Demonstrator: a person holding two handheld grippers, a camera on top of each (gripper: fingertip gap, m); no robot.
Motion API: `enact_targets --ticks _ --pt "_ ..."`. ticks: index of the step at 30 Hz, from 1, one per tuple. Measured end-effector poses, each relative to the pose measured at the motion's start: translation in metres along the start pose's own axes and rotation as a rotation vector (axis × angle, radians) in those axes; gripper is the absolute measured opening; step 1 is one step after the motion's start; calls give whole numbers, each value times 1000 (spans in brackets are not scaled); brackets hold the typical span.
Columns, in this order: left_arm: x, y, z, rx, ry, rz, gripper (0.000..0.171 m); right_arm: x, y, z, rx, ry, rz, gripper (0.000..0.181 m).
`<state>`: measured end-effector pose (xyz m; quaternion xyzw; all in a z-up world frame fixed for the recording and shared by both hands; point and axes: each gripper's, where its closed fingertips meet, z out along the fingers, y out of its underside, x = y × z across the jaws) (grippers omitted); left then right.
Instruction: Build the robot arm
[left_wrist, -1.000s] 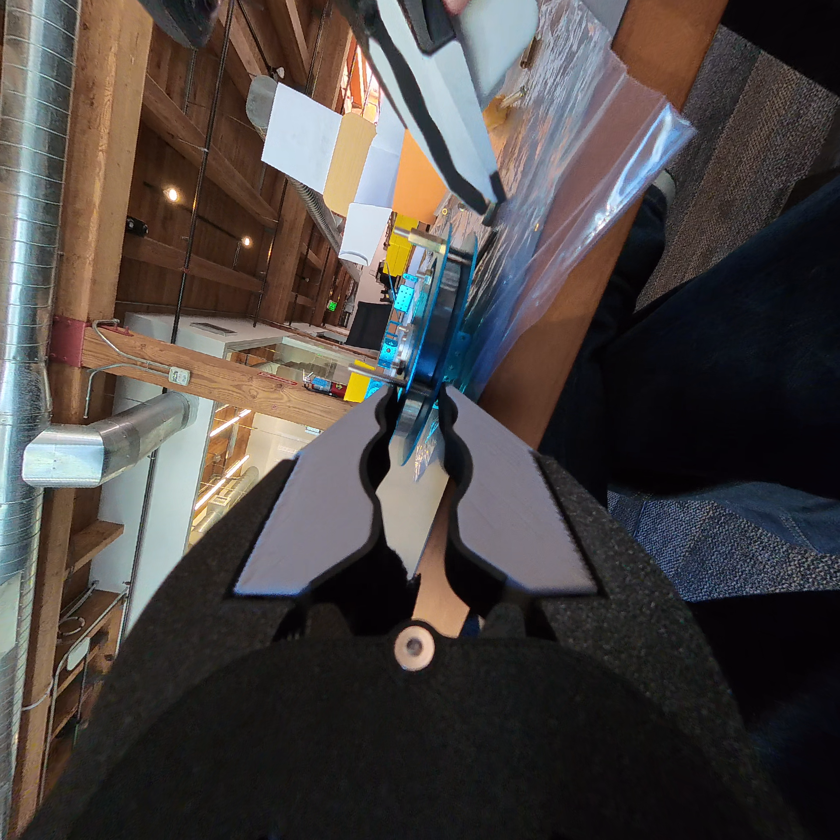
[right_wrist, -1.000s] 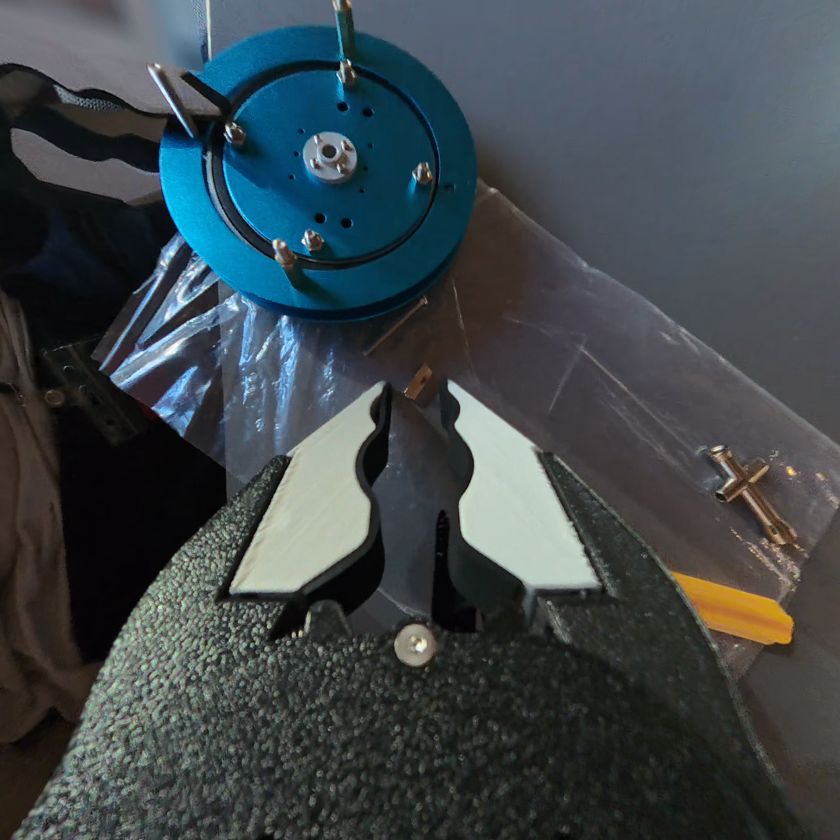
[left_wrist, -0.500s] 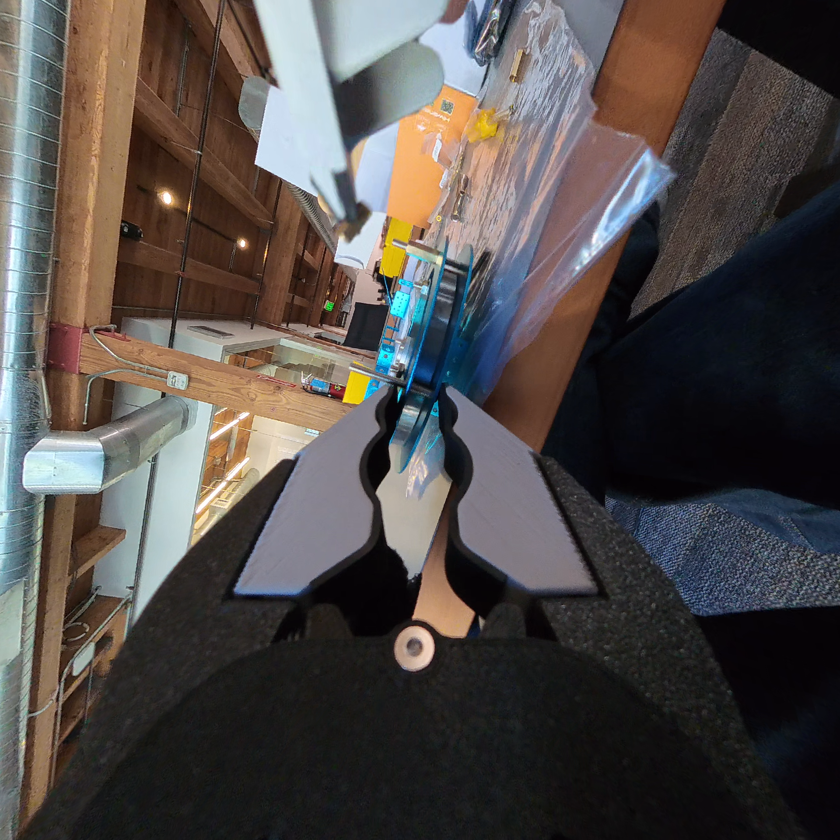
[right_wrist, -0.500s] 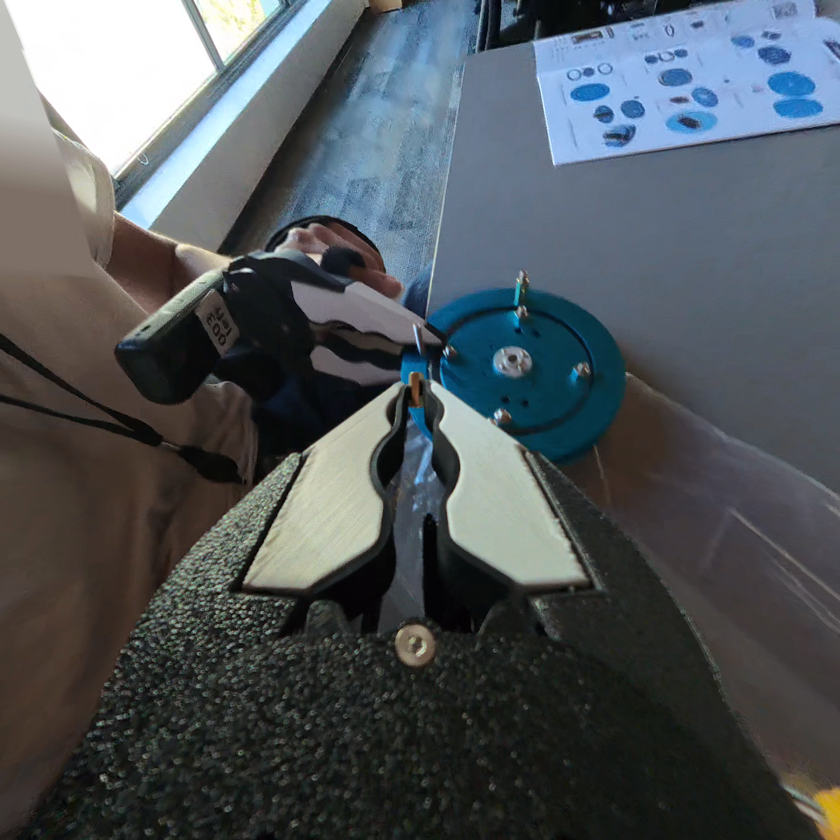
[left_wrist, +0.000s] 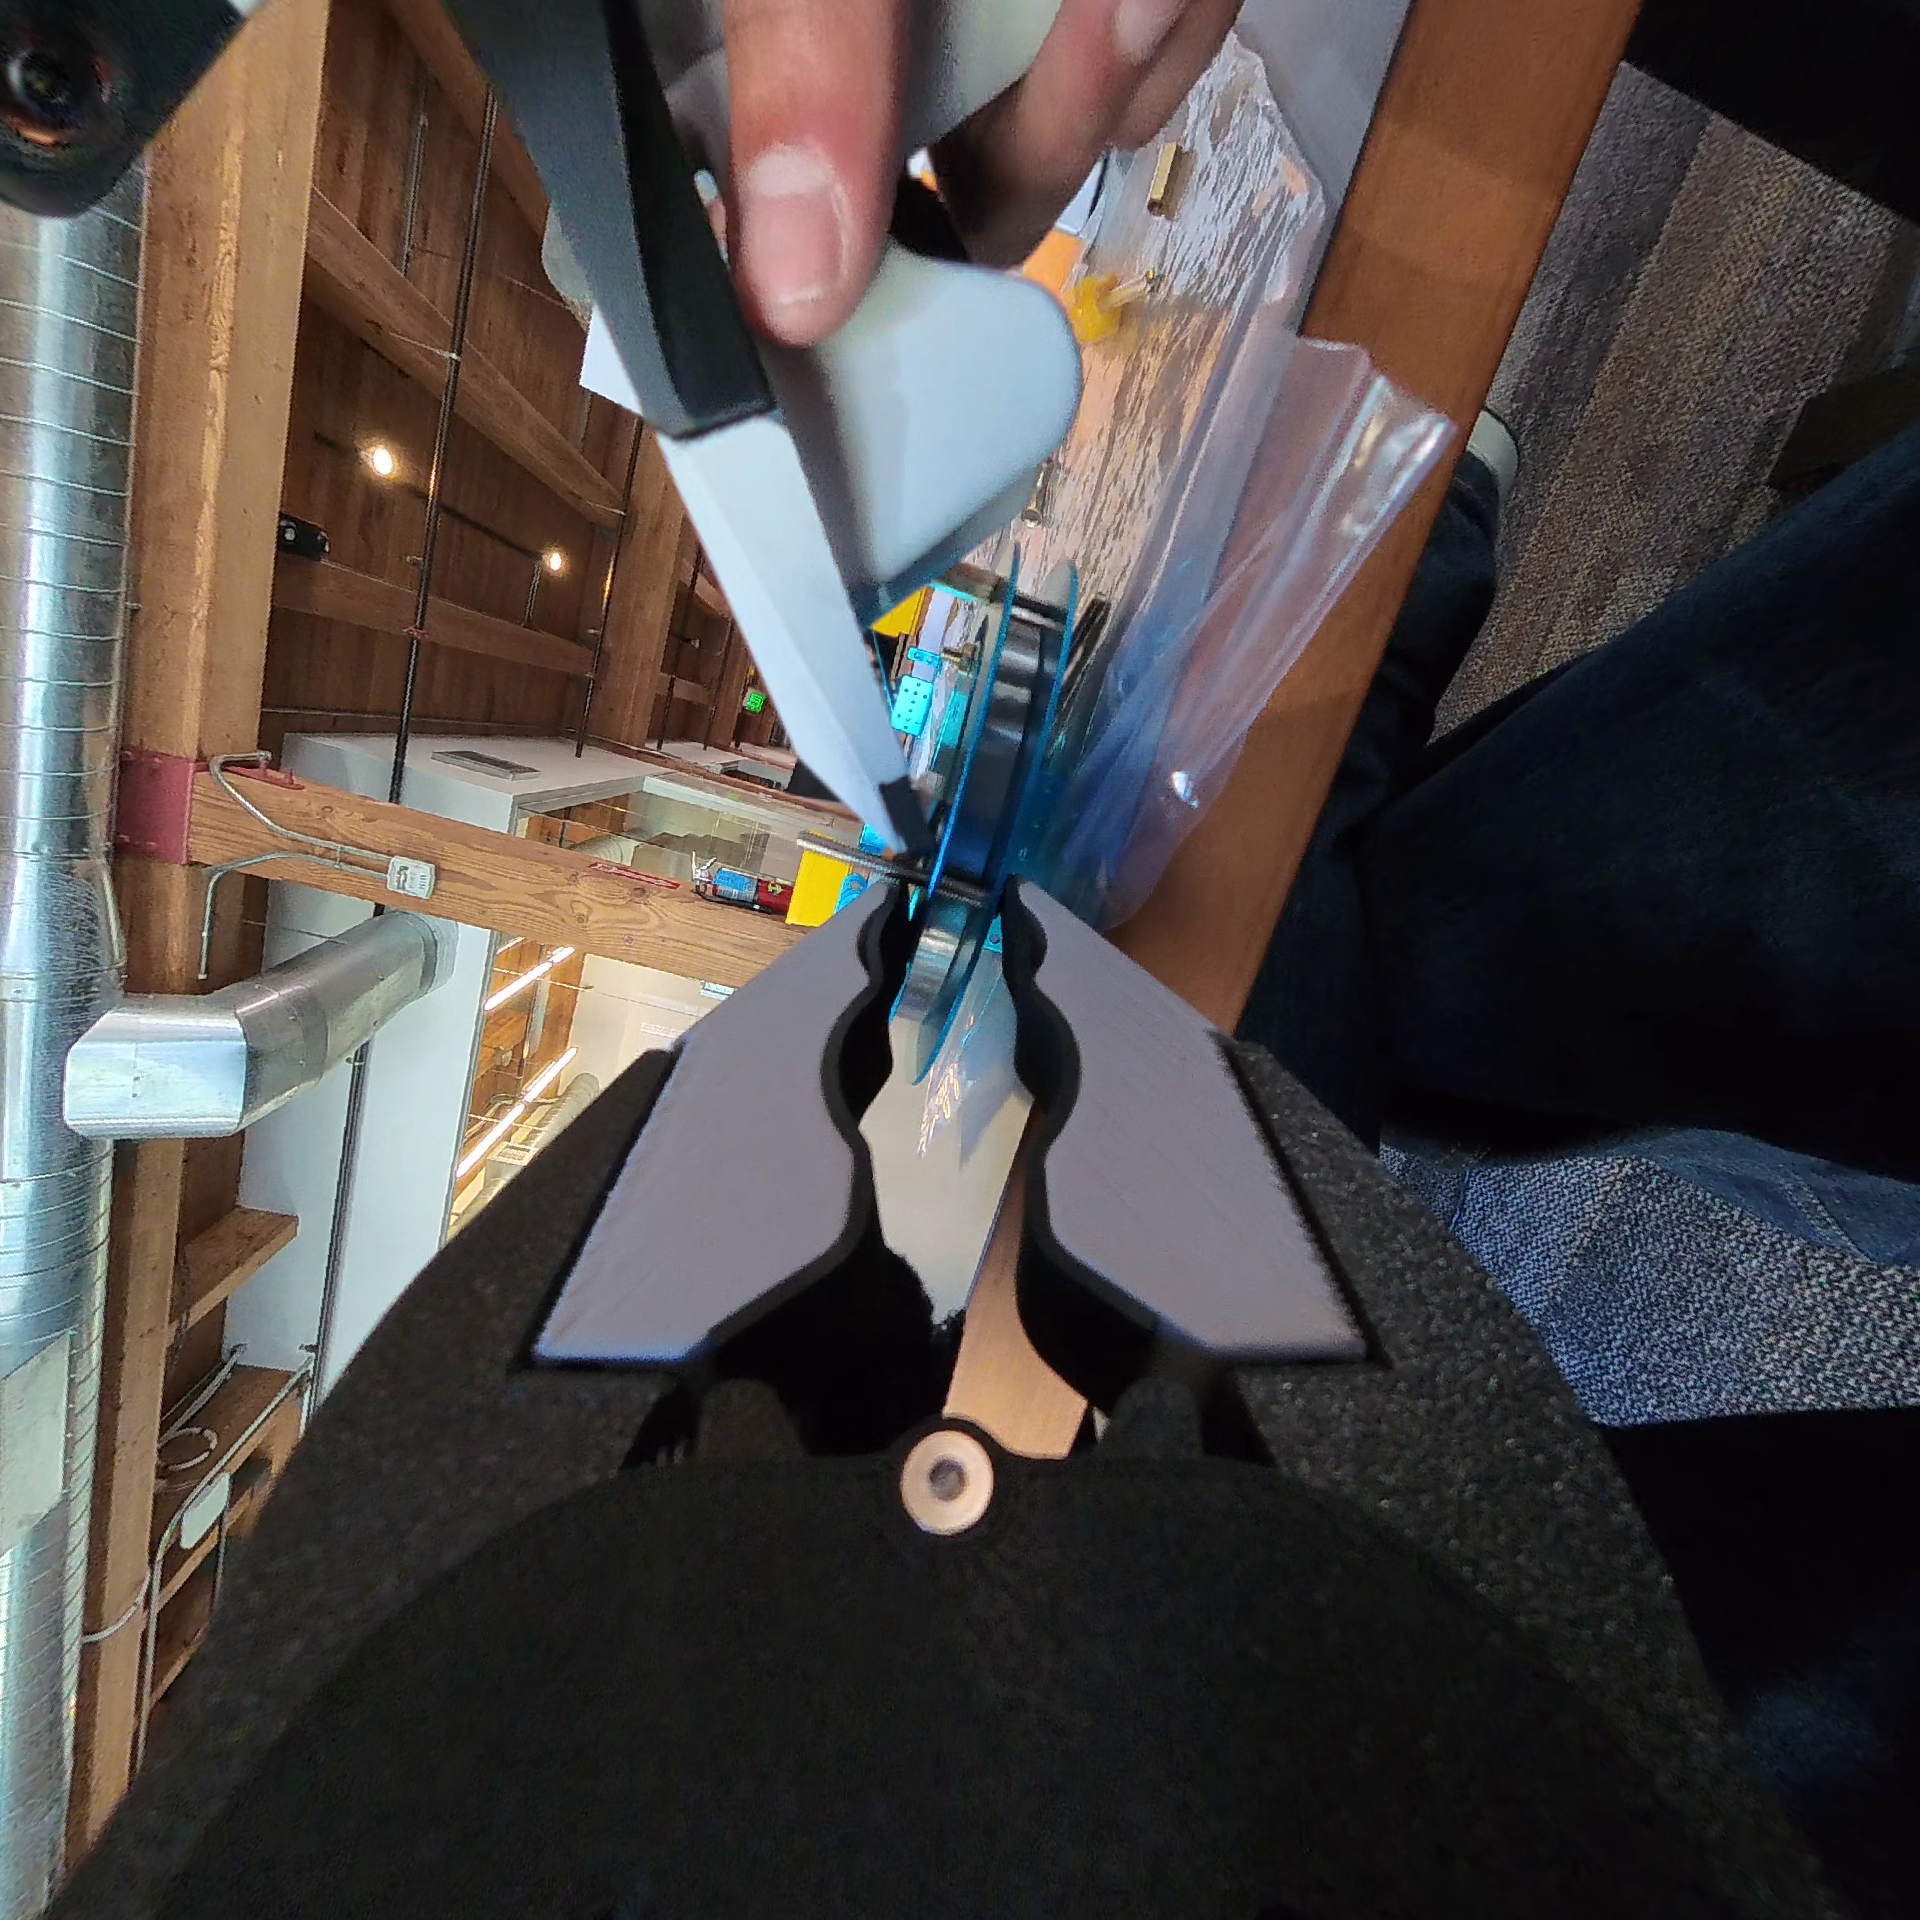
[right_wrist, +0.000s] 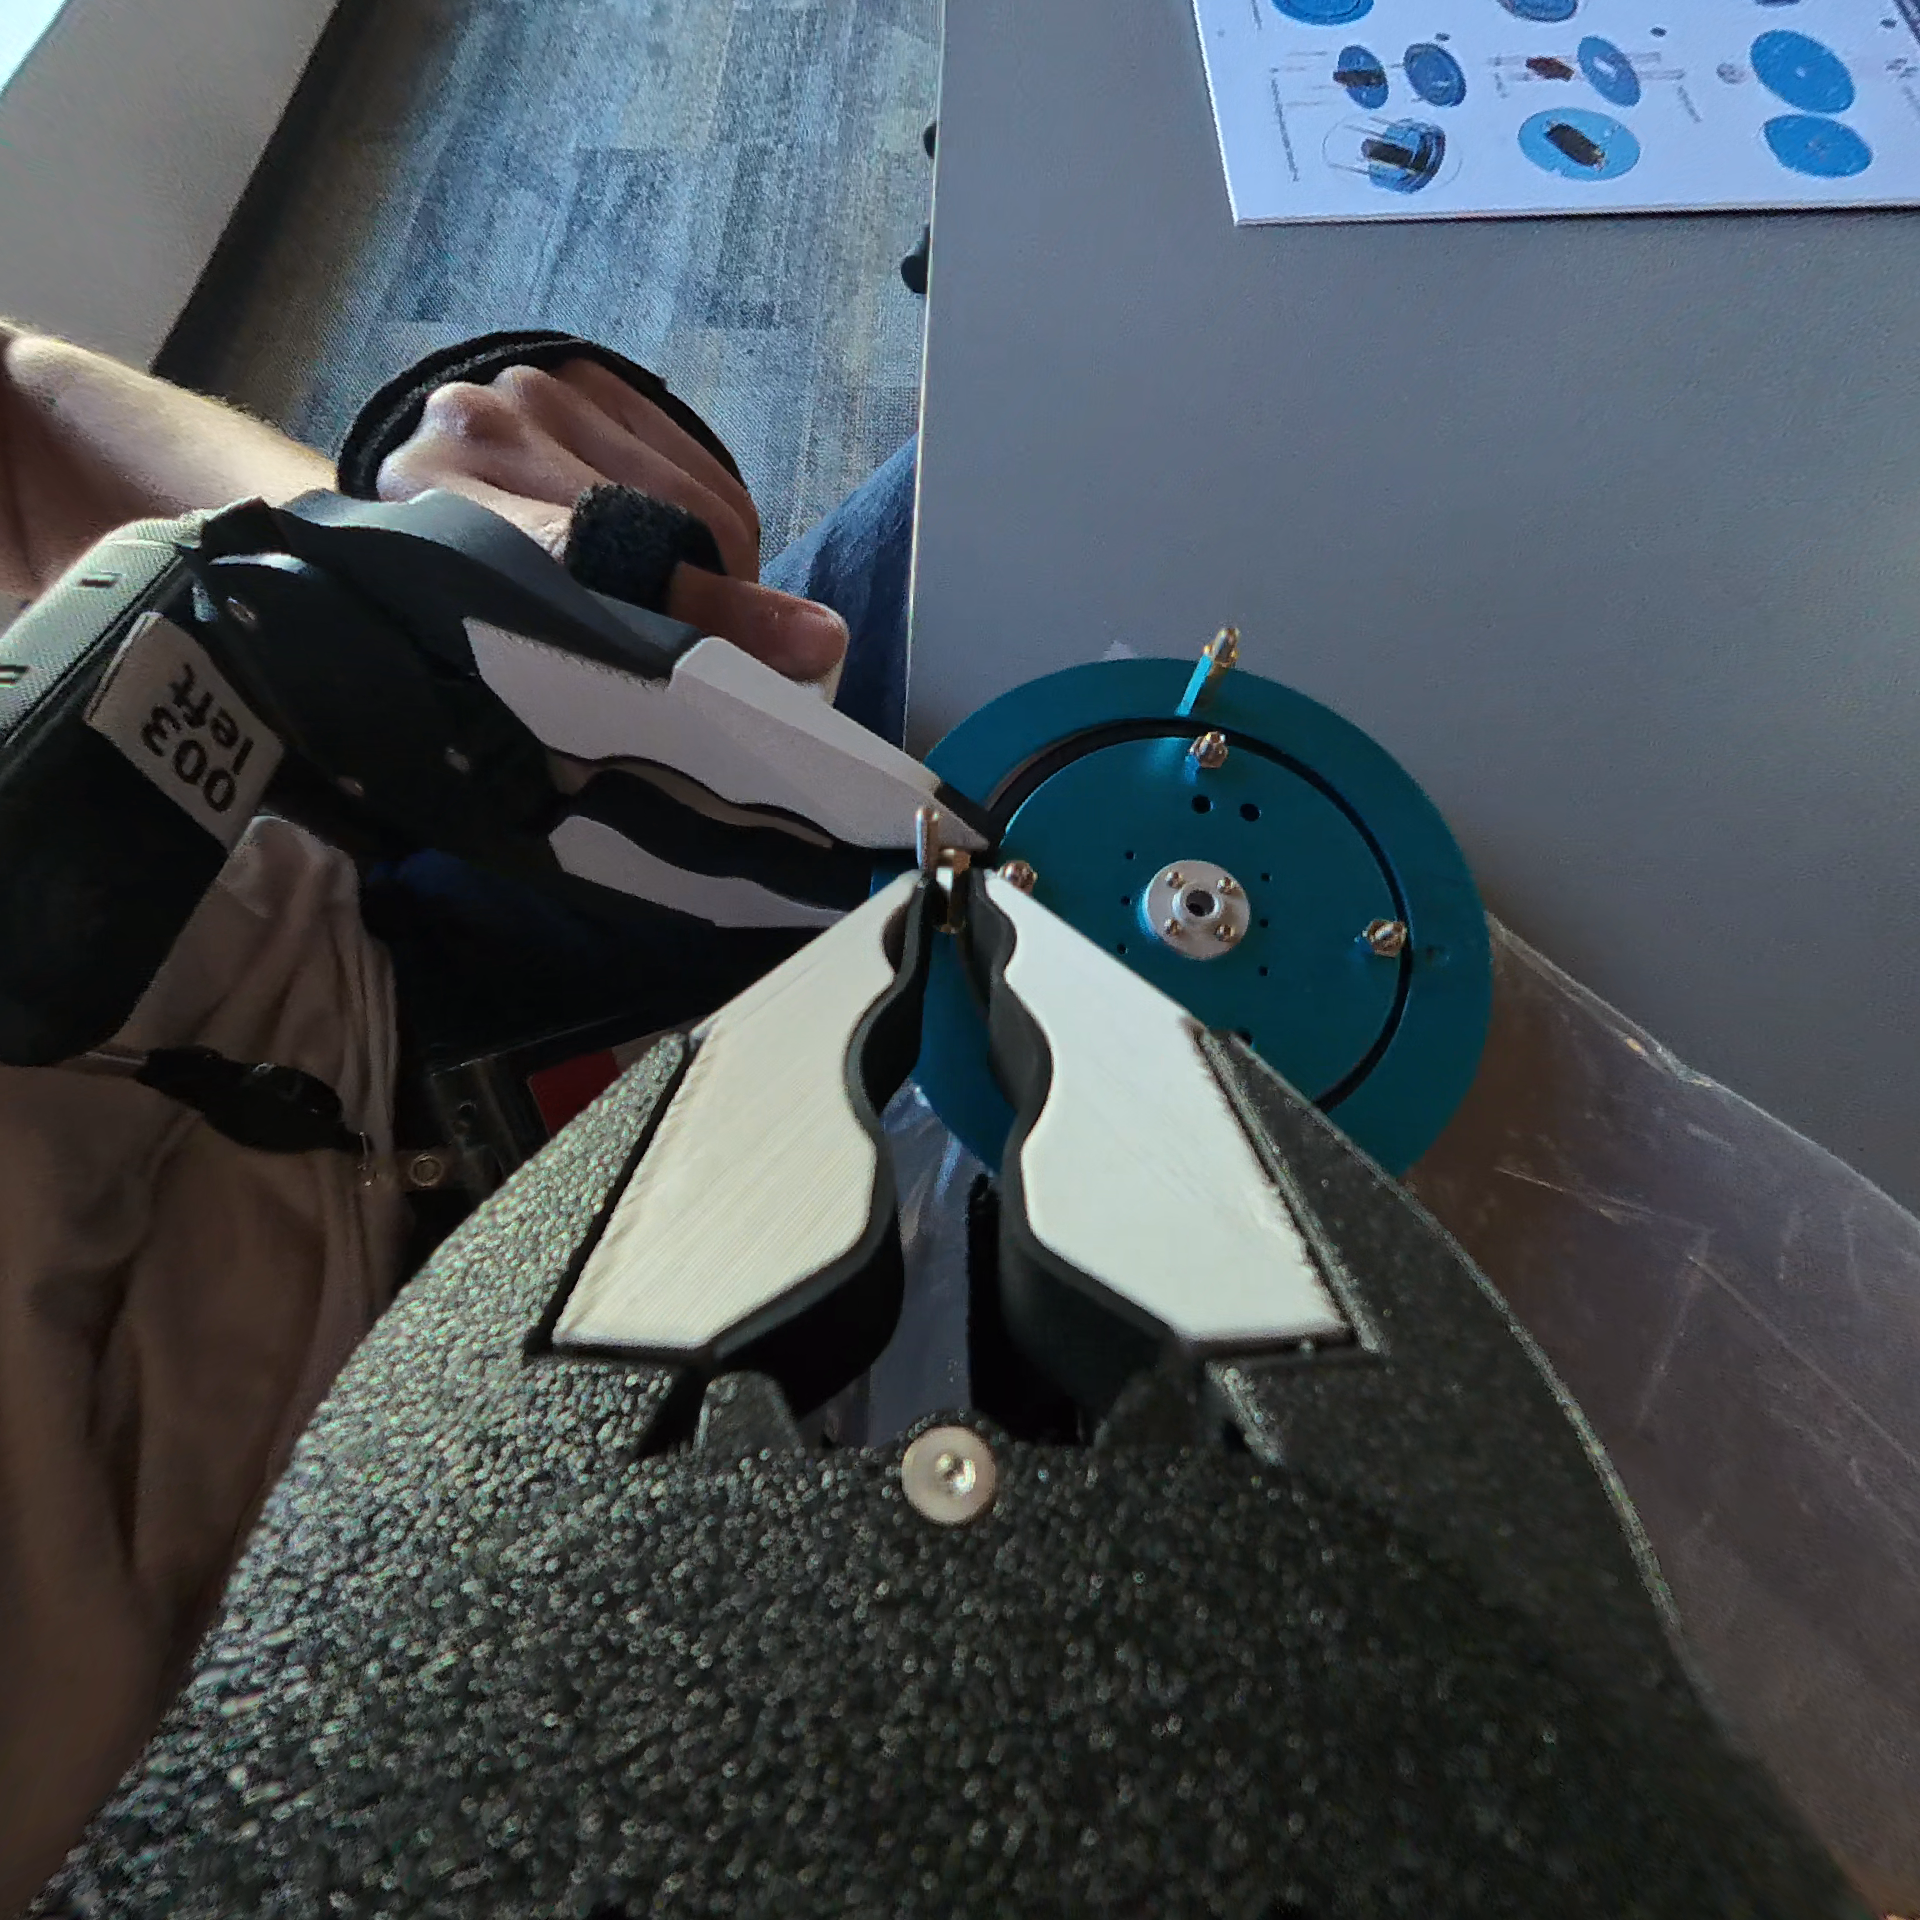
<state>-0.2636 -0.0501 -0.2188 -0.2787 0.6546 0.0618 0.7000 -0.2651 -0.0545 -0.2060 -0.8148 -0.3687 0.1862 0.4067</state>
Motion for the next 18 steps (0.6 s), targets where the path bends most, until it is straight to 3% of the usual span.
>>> enact_targets --ticks 6,12,18 --pt "0 1 0 6 3 2 17 1 -1 0 -55 39 -21 6" --pt "0 2 0 5 6 -8 17 -3 -14 -13 42 -13 6 5" --pt "-1 4 0 -4 10 -20 17 -3 -10 -7 30 -13 3 5"
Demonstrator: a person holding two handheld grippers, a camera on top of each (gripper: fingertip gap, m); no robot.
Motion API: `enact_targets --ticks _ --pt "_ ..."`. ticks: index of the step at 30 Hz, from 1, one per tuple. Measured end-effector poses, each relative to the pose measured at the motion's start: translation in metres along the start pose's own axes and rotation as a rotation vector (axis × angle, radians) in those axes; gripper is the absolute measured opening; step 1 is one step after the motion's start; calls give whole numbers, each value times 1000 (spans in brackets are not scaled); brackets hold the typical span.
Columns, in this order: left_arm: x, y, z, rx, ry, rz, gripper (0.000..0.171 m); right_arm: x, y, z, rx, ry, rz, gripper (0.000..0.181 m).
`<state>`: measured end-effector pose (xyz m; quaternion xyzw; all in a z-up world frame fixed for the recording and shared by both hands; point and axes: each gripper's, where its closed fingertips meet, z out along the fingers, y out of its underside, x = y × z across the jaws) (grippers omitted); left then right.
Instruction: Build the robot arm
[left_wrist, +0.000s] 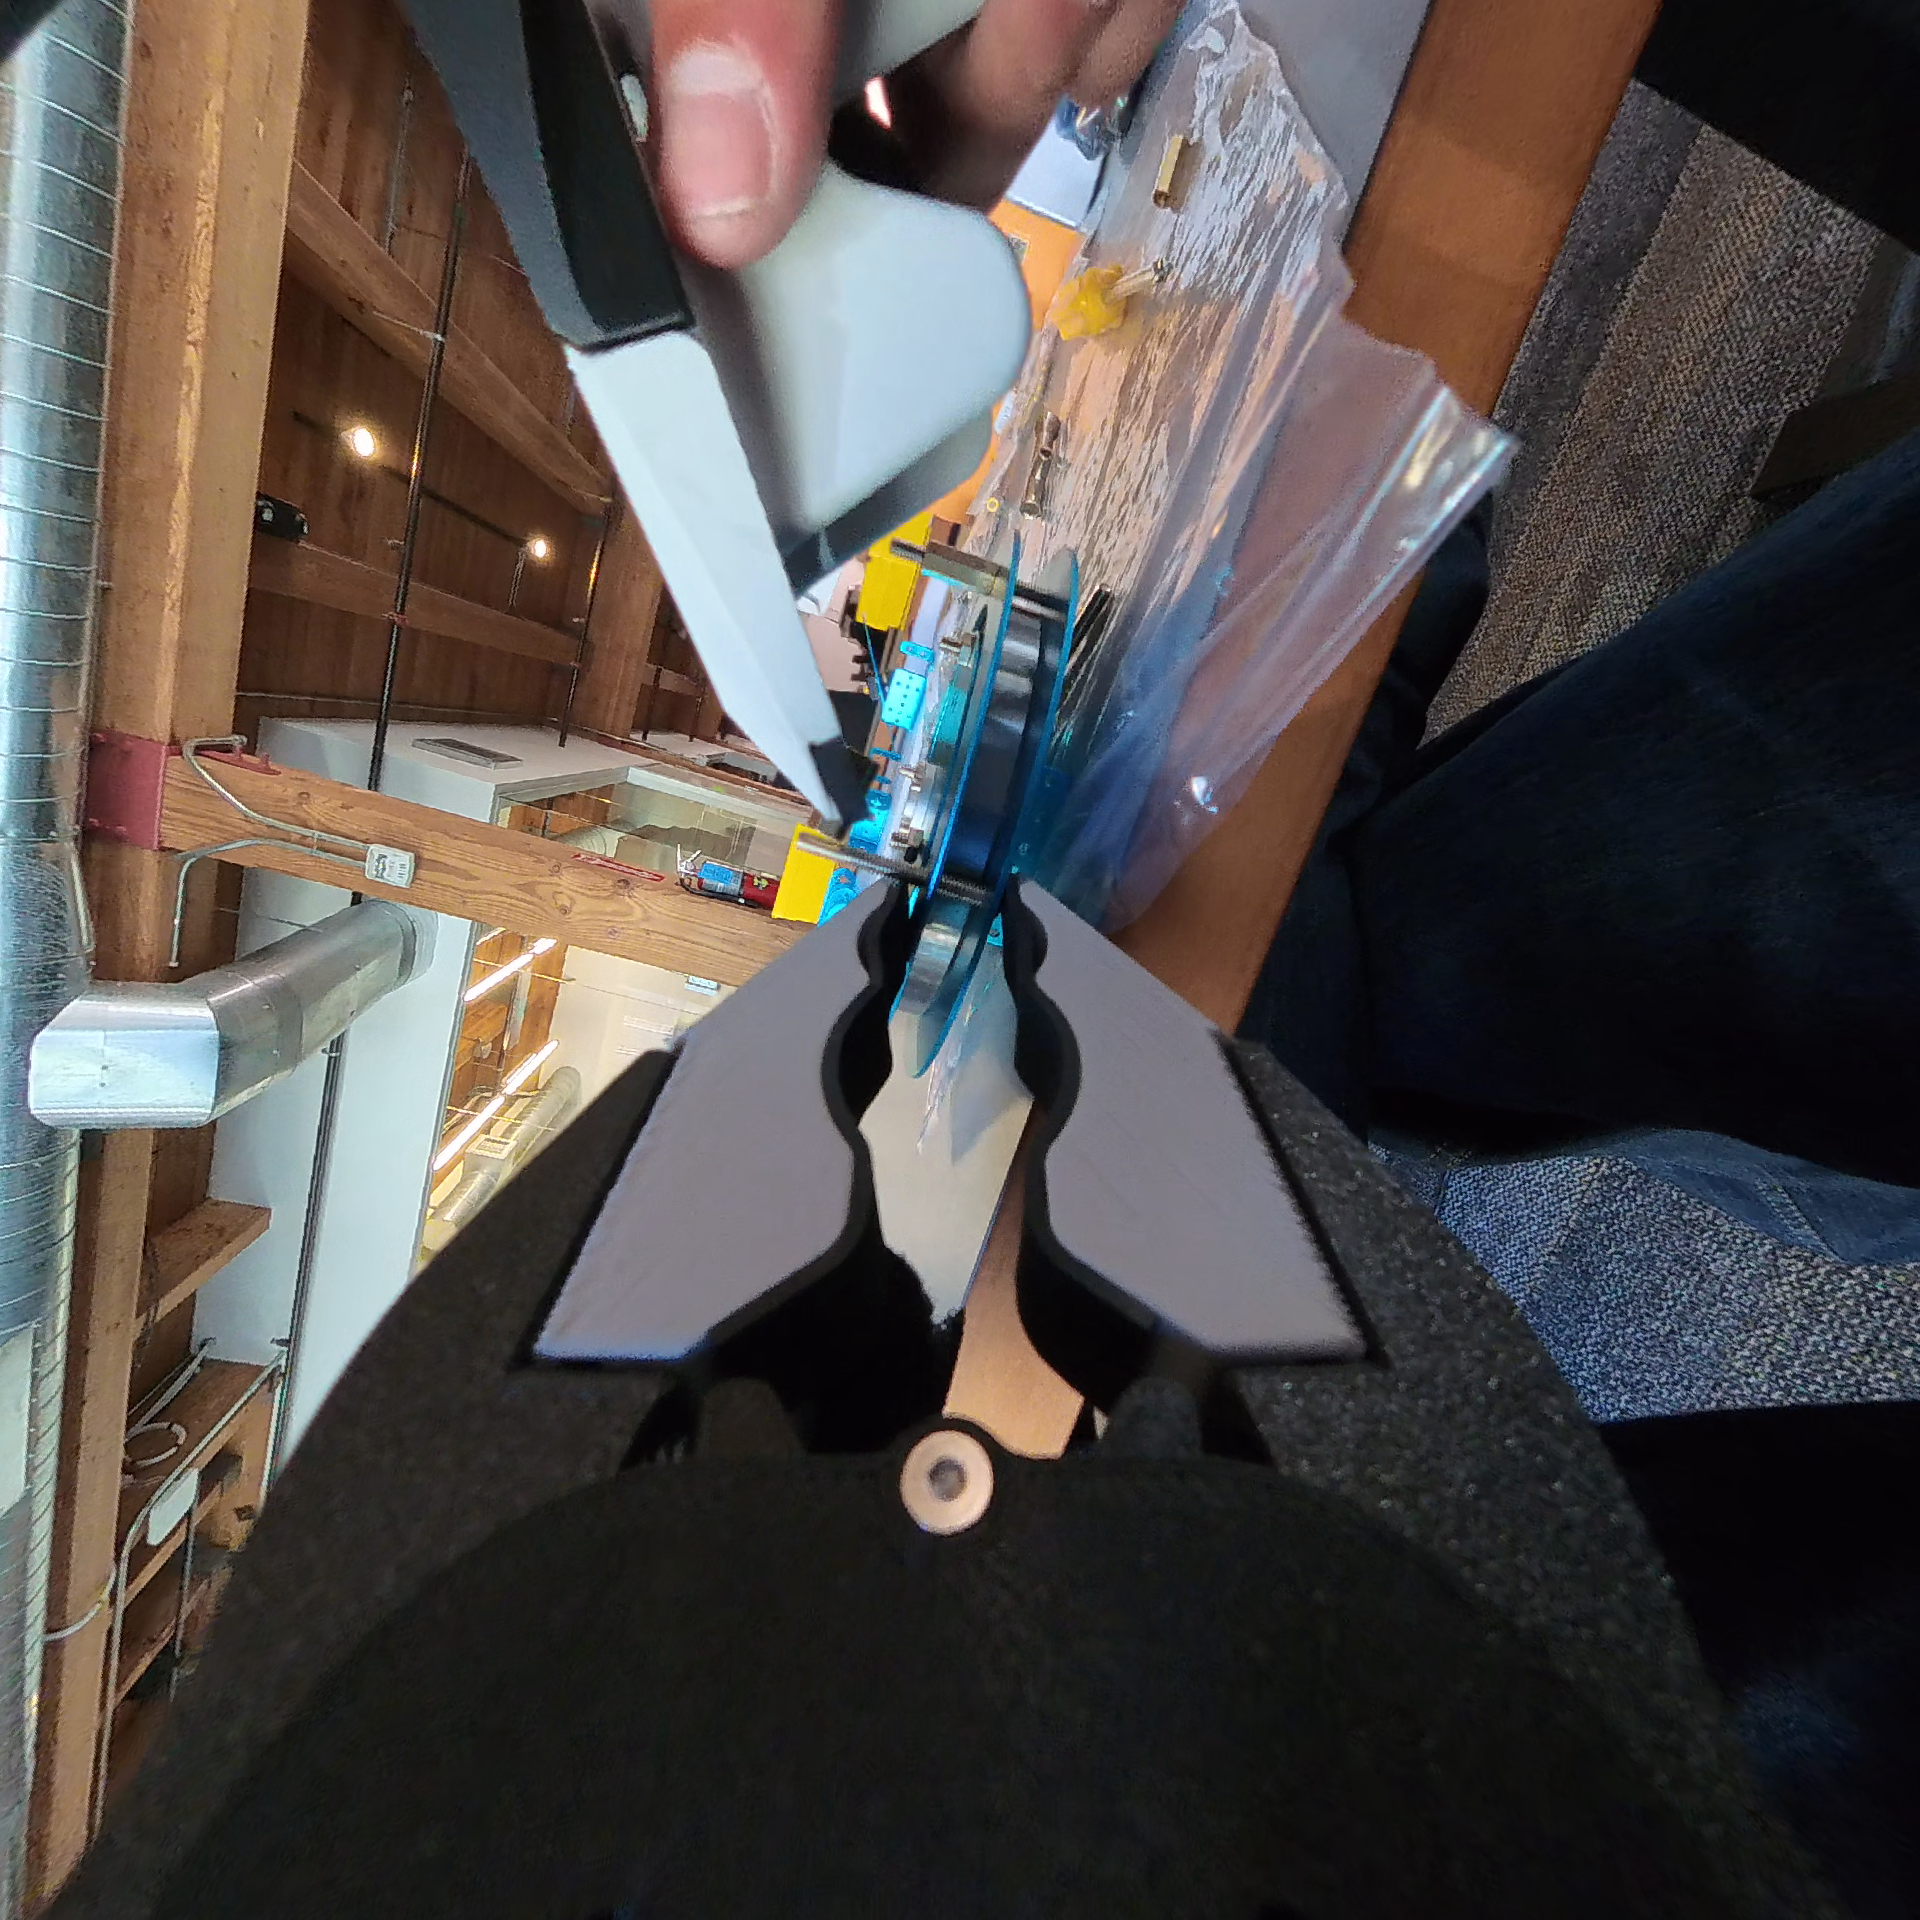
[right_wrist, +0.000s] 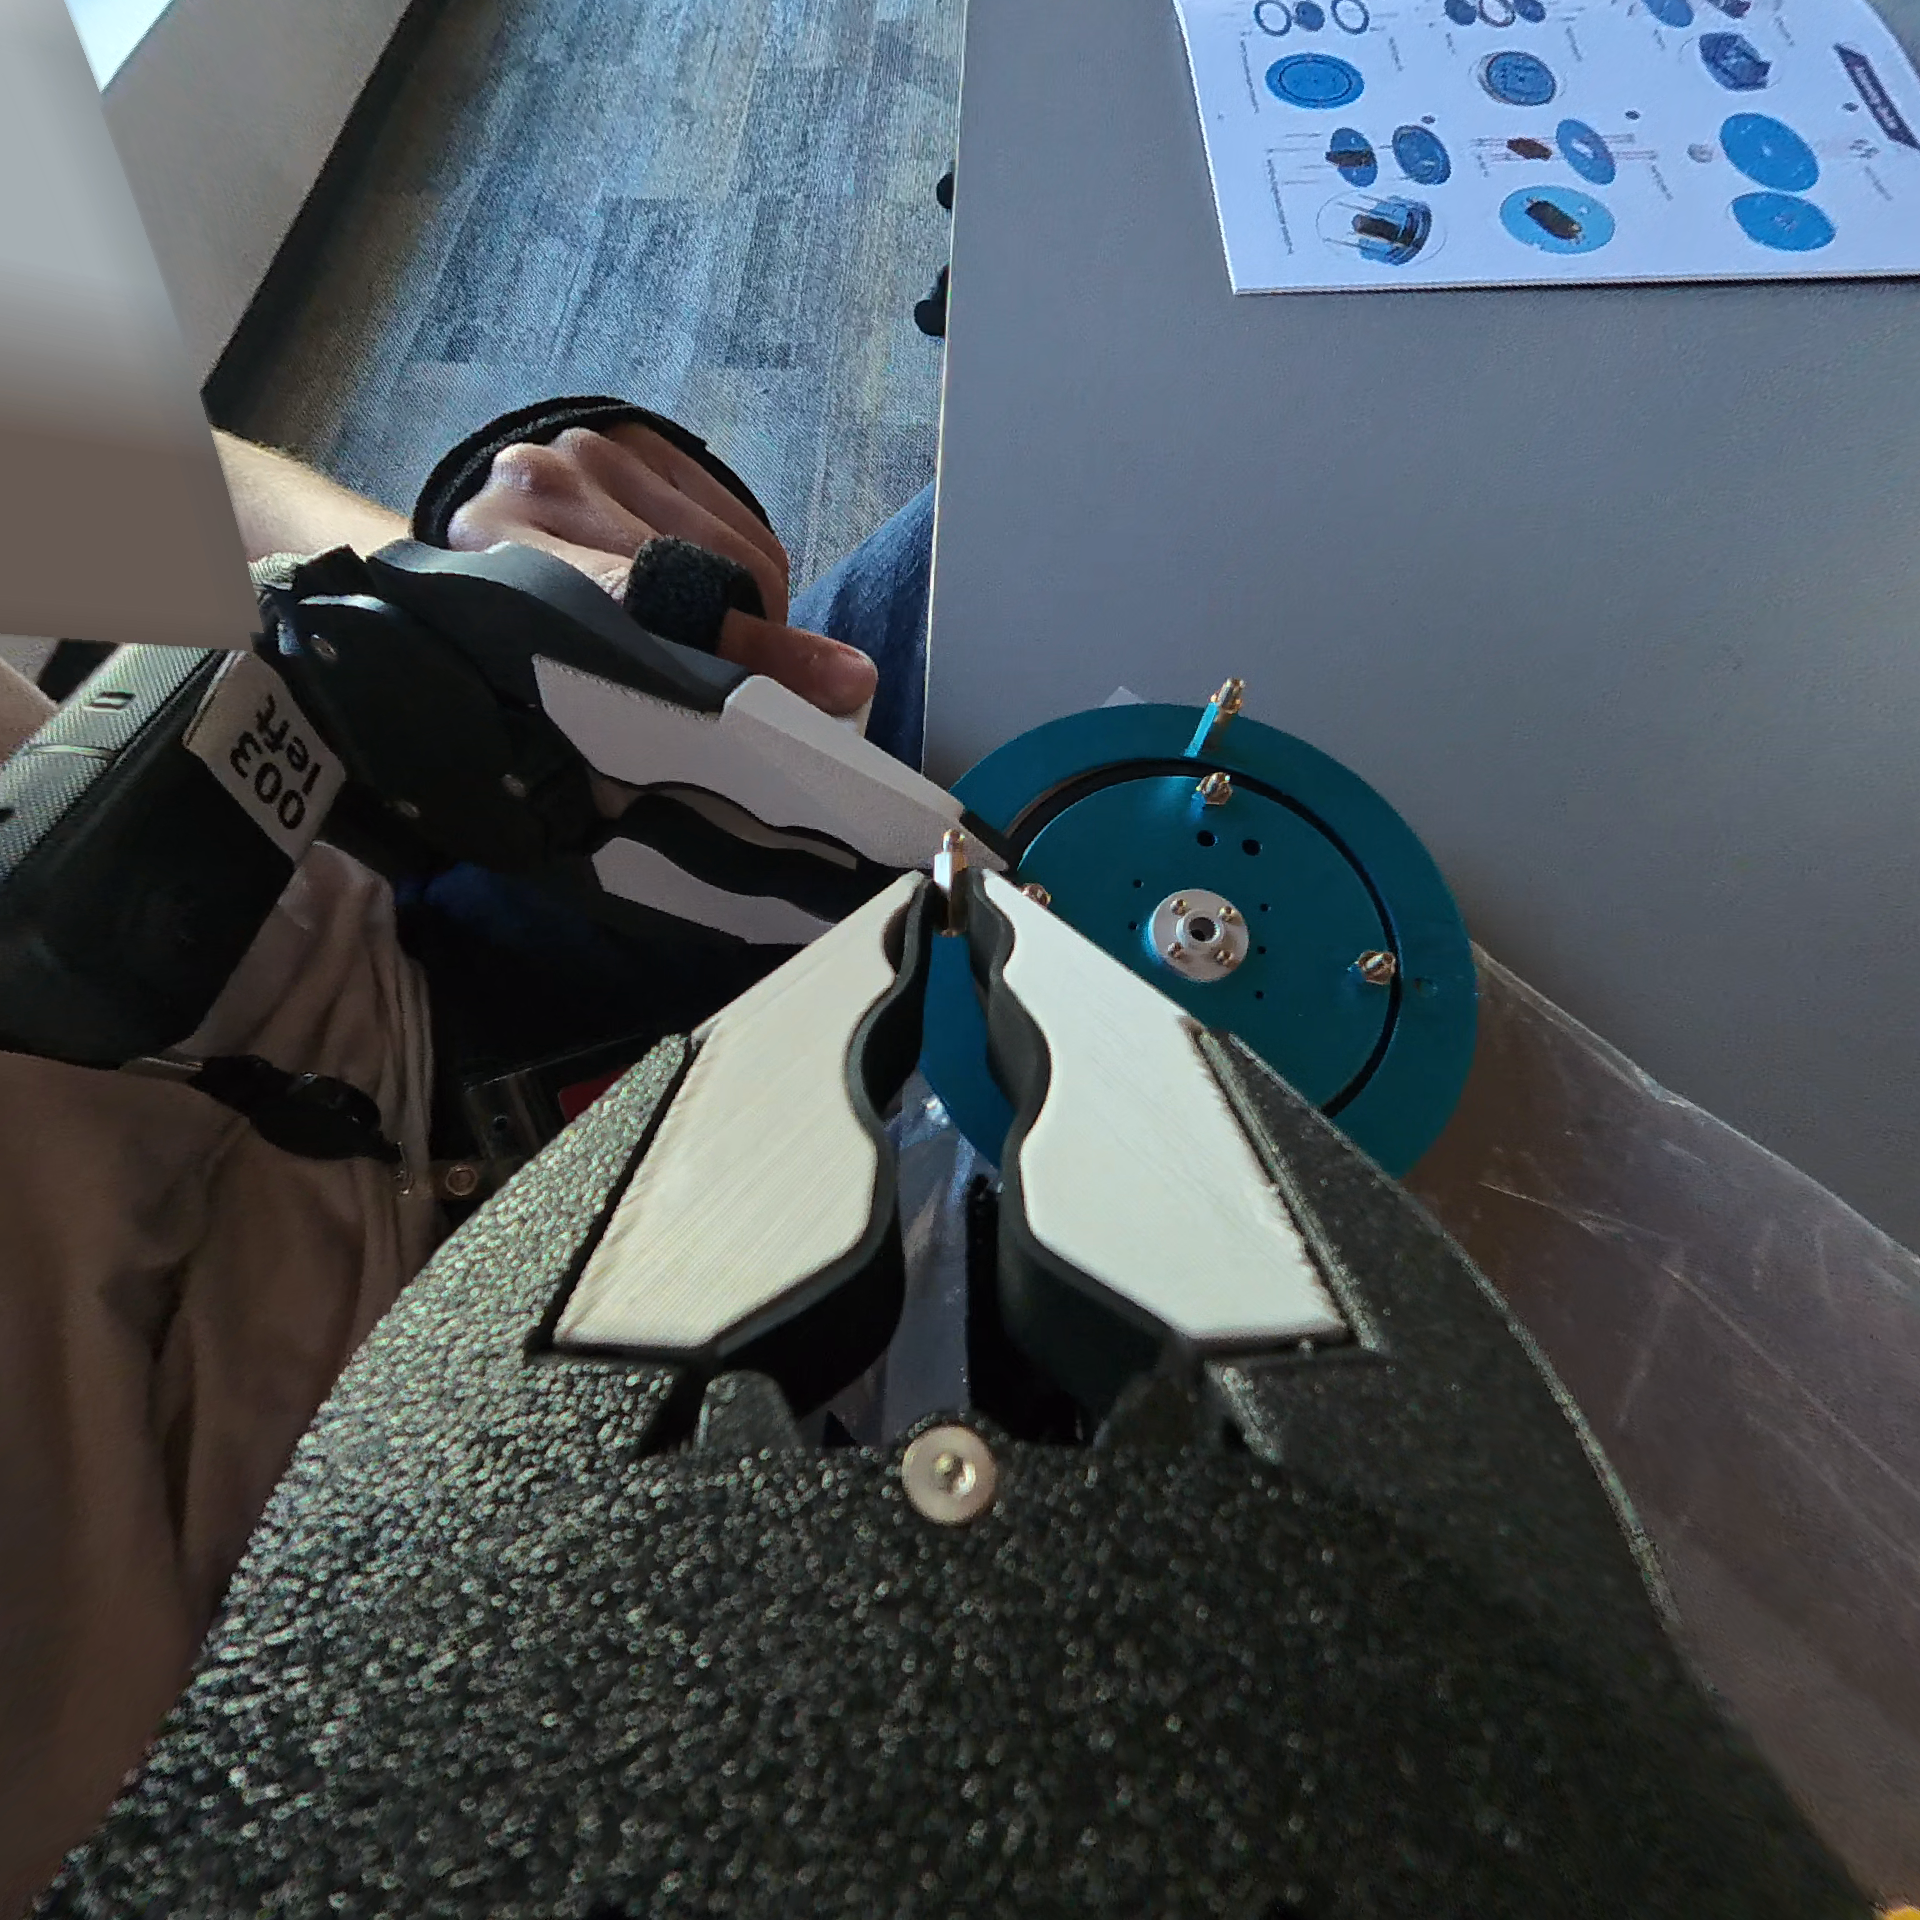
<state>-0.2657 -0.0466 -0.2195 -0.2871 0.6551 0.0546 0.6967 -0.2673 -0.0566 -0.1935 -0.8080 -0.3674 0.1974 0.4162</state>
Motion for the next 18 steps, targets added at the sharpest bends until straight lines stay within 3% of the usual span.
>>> enact_targets --ticks 12,18 --pt "1 -2 1 8 -6 11 17 -1 7 5 -45 -2 6 5" --pt "0 -3 1 10 -8 12 17 1 -15 -9 95 -47 71 5"
